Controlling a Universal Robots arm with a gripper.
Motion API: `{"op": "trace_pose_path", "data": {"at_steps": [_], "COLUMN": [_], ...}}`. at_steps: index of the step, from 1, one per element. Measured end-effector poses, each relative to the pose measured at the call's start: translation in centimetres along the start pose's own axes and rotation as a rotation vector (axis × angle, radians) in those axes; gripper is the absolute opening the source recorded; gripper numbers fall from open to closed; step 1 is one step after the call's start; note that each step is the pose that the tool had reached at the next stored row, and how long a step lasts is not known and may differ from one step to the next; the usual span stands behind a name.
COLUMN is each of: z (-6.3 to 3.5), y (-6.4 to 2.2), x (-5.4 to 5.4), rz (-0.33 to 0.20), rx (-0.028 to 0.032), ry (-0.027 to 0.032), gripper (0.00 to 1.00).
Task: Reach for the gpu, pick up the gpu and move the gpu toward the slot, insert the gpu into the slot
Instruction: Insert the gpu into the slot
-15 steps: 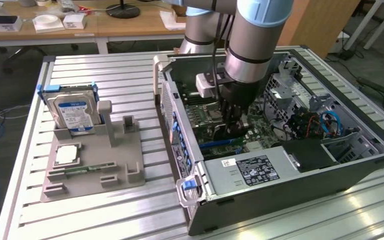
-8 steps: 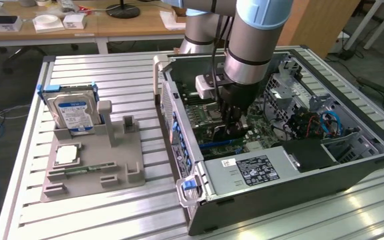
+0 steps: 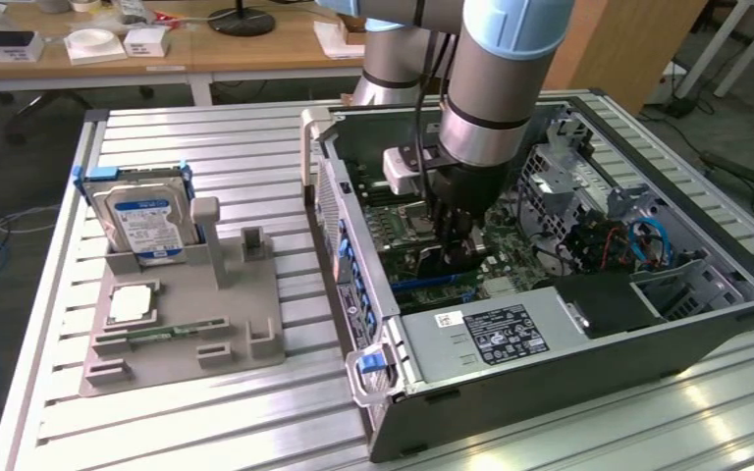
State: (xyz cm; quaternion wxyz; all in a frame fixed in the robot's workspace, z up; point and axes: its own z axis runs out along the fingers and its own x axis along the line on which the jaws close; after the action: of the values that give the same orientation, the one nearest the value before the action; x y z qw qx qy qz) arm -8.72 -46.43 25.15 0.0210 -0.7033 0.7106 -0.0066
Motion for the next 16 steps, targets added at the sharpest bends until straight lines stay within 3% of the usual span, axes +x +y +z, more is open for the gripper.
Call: {"op": "trace_pose_path", "data": {"at_steps": [16], "z": [0.57], "y": [0.1], "x": [0.0], "rz": [0.001], "rx": [-0.0061], "ry": [0.0003], "gripper": [0.26]}}
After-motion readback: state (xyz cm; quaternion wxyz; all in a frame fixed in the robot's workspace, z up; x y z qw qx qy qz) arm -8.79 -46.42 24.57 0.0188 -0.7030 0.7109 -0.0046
